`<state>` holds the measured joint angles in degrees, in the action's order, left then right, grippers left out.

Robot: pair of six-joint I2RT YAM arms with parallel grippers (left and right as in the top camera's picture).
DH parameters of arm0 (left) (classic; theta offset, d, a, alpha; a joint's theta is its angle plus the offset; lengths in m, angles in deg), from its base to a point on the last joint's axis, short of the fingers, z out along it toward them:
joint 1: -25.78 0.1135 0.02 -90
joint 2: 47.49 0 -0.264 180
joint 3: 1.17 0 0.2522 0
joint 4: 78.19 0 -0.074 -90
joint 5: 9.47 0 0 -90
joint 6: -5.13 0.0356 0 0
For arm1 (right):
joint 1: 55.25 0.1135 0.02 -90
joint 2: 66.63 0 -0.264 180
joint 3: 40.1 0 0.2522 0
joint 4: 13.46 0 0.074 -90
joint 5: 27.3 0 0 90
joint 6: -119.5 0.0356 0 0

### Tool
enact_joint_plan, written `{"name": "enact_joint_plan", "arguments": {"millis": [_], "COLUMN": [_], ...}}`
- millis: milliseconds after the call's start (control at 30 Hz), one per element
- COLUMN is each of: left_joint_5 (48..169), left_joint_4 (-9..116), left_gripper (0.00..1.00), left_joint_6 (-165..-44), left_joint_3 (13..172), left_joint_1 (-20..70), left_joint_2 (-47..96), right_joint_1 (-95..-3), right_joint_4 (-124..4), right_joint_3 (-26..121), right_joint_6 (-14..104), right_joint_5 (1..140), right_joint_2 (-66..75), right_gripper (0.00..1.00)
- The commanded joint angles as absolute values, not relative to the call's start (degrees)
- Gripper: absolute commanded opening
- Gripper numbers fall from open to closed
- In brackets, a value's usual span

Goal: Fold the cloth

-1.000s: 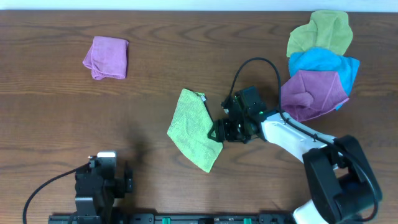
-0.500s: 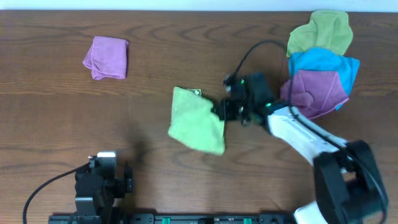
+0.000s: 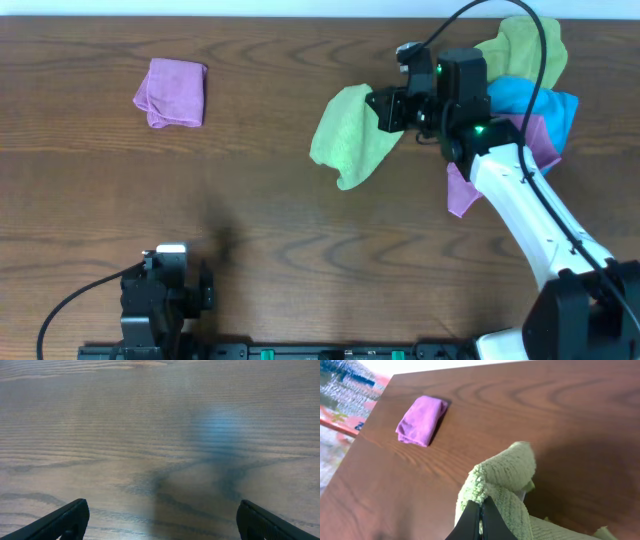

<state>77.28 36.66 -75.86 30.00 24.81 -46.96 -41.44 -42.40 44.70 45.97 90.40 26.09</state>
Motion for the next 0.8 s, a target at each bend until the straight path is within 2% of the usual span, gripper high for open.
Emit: {"name": "enact_joint_plan", "arguments": {"millis": [0, 200, 433, 767], "left_joint_5": [76.1, 76.1, 76.1, 76.1], "left_joint_4": [34.4, 34.4, 34.4, 34.4], "left_gripper": [0.95, 0.95, 0.95, 0.95], "left_joint_6": [-74.6, -74.6, -74.6, -74.6], "left_joint_3": [29.5, 29.5, 29.5, 29.5], "left_joint_1": [24.6, 24.6, 24.6, 24.6], "left_joint_2": [-47.3, -47.3, -47.3, -47.3], "right_joint_1": [-42.6, -45.2, -44.9, -32.5], "right_joint_4": [-42.1, -41.8, -45.8, -51.6], "right_joint_3": [47.9, 53.4, 60.5, 61.7], "right_joint_6": [42.7, 37.9, 34.1, 28.9], "right_joint_5": [84.9, 75.3, 74.8, 78.7], "right_joint_2": [26.0, 26.5, 28.1, 36.8], "right_gripper": [0.01, 0.01, 0.01, 0.01]}}
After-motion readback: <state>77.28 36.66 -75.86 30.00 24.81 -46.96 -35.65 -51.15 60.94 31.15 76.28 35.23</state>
